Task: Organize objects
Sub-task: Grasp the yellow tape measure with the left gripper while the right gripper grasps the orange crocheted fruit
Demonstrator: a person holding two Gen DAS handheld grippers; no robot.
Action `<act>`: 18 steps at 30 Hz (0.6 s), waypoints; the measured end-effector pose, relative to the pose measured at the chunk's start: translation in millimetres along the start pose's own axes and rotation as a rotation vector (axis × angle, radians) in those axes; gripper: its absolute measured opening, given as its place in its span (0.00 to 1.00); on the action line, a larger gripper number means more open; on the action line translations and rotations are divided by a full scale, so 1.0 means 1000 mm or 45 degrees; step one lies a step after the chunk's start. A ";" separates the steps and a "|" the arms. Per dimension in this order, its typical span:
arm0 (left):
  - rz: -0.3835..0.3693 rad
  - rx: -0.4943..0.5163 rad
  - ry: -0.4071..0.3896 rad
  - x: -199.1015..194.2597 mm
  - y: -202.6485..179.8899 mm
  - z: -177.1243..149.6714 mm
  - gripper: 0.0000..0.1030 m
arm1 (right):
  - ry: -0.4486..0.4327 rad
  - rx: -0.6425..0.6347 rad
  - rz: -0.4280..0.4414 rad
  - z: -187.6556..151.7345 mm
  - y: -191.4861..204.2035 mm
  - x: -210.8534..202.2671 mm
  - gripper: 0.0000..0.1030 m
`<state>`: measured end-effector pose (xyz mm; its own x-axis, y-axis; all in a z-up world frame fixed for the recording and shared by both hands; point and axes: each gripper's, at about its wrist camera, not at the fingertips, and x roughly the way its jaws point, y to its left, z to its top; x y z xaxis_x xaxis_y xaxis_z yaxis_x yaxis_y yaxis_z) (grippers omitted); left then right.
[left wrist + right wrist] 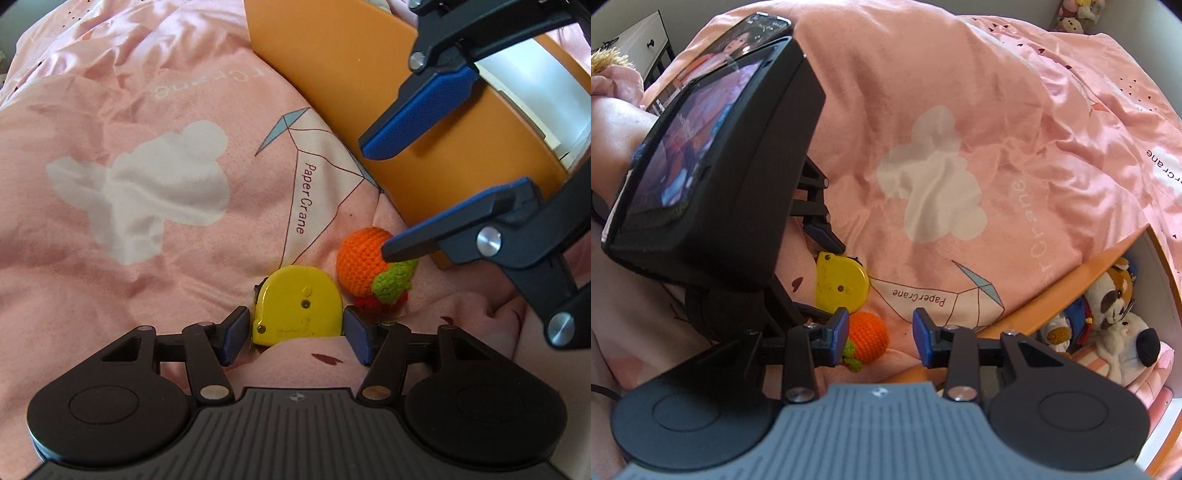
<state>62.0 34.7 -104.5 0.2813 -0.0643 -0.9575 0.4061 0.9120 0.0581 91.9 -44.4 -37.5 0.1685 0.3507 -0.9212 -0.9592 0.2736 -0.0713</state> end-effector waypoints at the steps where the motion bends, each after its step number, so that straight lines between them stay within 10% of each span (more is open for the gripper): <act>1: -0.002 -0.004 0.000 0.002 0.000 0.000 0.66 | 0.009 -0.002 0.001 0.001 0.000 0.001 0.39; 18: 0.052 -0.148 -0.105 -0.039 0.022 -0.030 0.60 | 0.150 -0.114 0.028 0.013 0.007 0.009 0.41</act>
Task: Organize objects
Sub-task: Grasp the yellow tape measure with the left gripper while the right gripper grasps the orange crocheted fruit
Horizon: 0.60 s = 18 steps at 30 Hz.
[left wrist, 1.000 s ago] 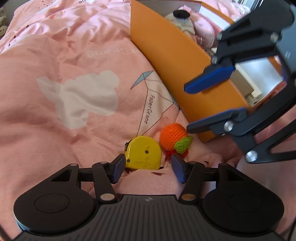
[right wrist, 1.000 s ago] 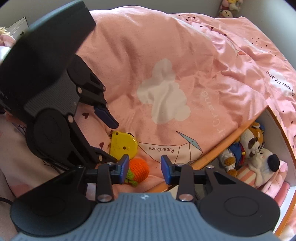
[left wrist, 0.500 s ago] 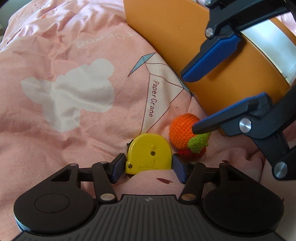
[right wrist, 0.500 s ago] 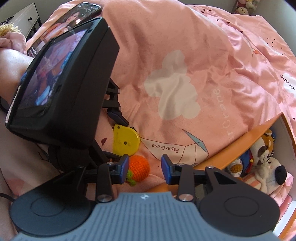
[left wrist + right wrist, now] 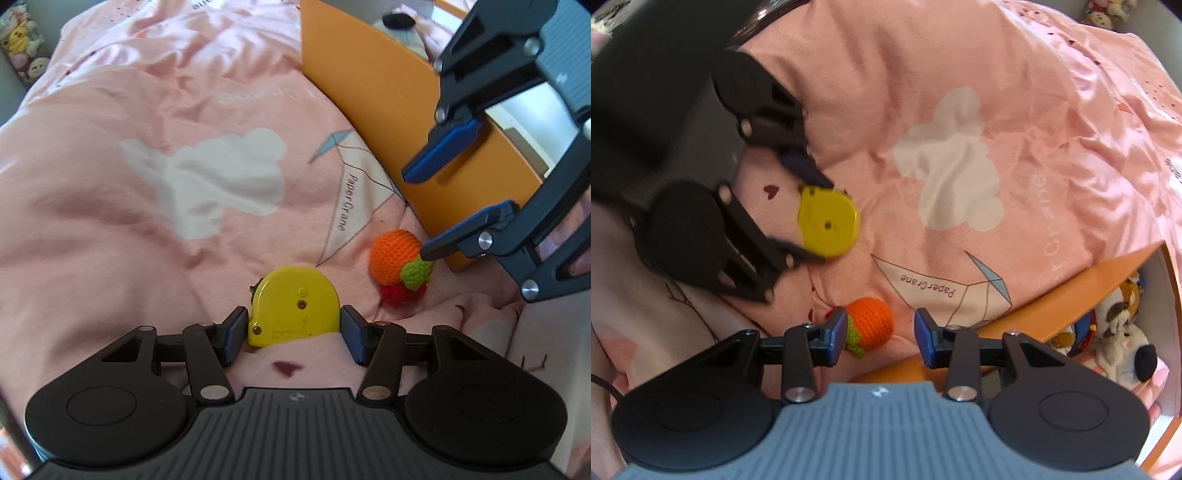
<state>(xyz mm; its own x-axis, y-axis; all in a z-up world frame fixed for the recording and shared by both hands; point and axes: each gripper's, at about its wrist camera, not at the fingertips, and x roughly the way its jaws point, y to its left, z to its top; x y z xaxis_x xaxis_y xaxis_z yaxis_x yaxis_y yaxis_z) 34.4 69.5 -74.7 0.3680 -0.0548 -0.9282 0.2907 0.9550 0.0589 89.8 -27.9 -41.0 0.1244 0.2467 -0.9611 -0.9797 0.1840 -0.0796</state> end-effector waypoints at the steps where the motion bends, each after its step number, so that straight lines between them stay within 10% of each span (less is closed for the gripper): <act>1: -0.004 -0.010 -0.007 -0.002 0.003 -0.001 0.61 | 0.018 -0.018 0.009 0.003 0.001 0.002 0.41; 18: -0.075 -0.076 -0.048 -0.001 0.018 -0.010 0.60 | 0.401 -0.228 0.083 0.038 0.011 0.075 0.53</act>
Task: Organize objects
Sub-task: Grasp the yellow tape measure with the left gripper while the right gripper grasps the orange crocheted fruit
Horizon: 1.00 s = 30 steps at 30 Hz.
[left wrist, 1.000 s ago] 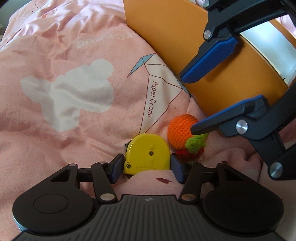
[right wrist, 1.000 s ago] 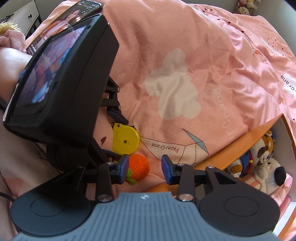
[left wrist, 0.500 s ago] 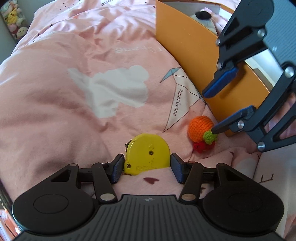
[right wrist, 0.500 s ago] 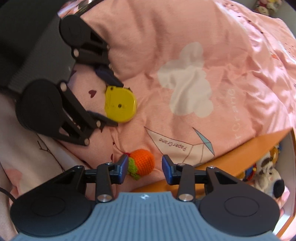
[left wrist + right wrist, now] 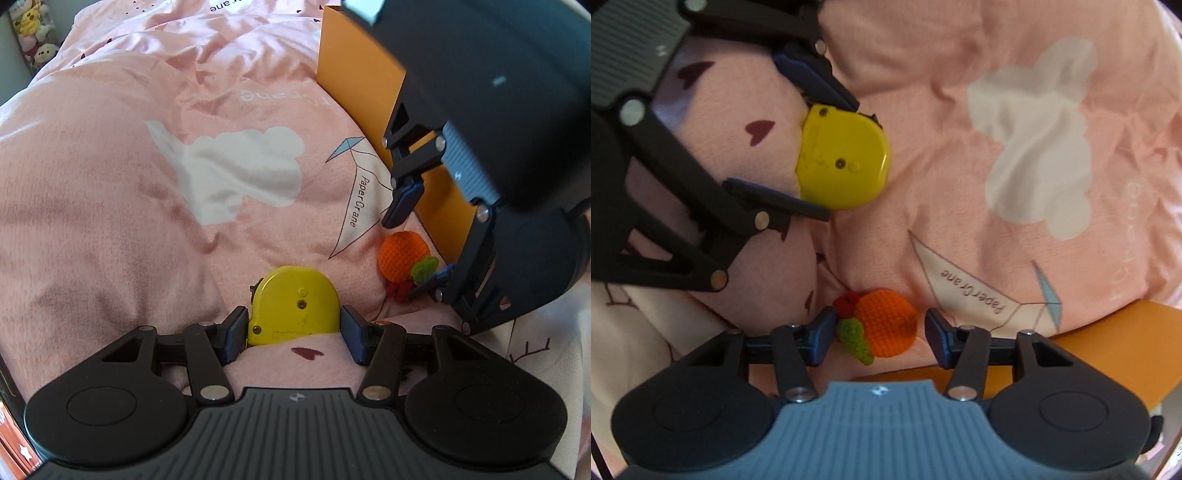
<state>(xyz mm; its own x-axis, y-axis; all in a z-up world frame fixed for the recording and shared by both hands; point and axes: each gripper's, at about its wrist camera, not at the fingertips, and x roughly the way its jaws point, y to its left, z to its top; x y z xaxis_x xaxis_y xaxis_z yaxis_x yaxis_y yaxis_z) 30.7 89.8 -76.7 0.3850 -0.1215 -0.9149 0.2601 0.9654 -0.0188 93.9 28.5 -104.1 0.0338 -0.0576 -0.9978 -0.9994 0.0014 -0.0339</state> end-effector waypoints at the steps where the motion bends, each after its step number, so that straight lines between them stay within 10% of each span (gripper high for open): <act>1: 0.000 0.002 0.000 0.000 0.000 0.000 0.60 | 0.008 0.005 0.003 0.000 0.000 0.002 0.55; 14: 0.031 0.040 -0.002 -0.001 -0.008 -0.001 0.60 | -0.051 0.114 -0.018 -0.008 0.000 -0.003 0.49; 30: 0.003 -0.024 -0.182 -0.037 -0.008 0.017 0.60 | -0.537 0.363 -0.249 -0.070 0.004 -0.112 0.49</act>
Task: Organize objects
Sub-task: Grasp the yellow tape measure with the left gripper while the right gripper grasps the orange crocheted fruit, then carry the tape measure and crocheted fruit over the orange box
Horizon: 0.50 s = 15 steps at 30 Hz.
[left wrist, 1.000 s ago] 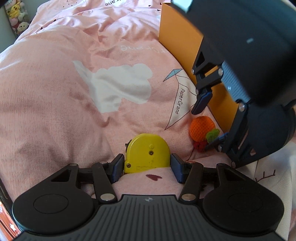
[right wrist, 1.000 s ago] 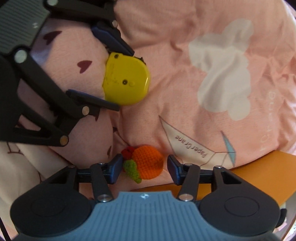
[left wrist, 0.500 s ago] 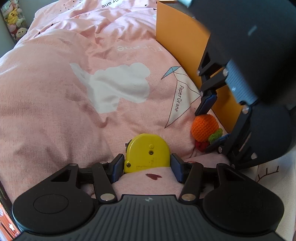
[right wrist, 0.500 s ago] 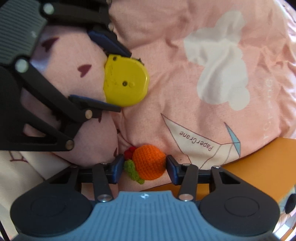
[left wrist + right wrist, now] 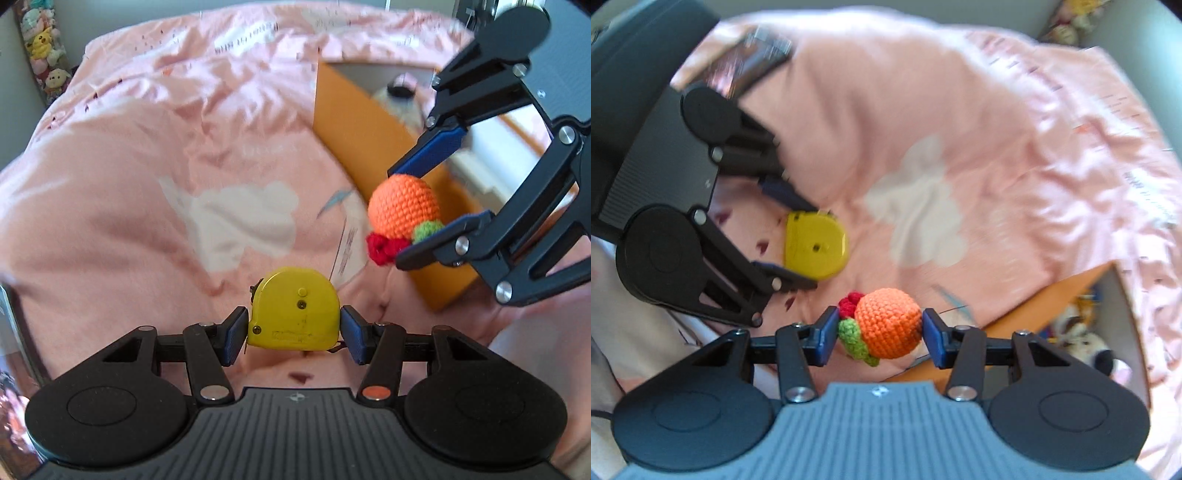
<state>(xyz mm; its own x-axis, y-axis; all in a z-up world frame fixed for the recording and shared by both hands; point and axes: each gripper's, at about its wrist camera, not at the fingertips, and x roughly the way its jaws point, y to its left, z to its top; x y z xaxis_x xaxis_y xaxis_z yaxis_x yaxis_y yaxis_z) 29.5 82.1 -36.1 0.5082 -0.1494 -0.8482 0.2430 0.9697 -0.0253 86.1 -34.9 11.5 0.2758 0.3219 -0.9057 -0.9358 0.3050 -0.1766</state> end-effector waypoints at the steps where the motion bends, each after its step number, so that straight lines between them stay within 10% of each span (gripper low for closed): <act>1: -0.012 -0.005 -0.023 -0.006 -0.001 0.004 0.60 | -0.031 0.027 -0.019 -0.005 -0.001 -0.010 0.49; 15: -0.125 0.250 -0.278 -0.039 -0.075 0.062 0.60 | -0.065 0.395 -0.187 -0.076 -0.042 -0.062 0.49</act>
<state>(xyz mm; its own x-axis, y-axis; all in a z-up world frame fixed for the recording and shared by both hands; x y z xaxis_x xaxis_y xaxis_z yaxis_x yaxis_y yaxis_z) 42.5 3.3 31.4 0.6346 -0.2988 -0.7127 0.4436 0.8960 0.0193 91.8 -136.5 46.1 0.4205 0.2963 -0.8576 -0.7763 0.6066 -0.1711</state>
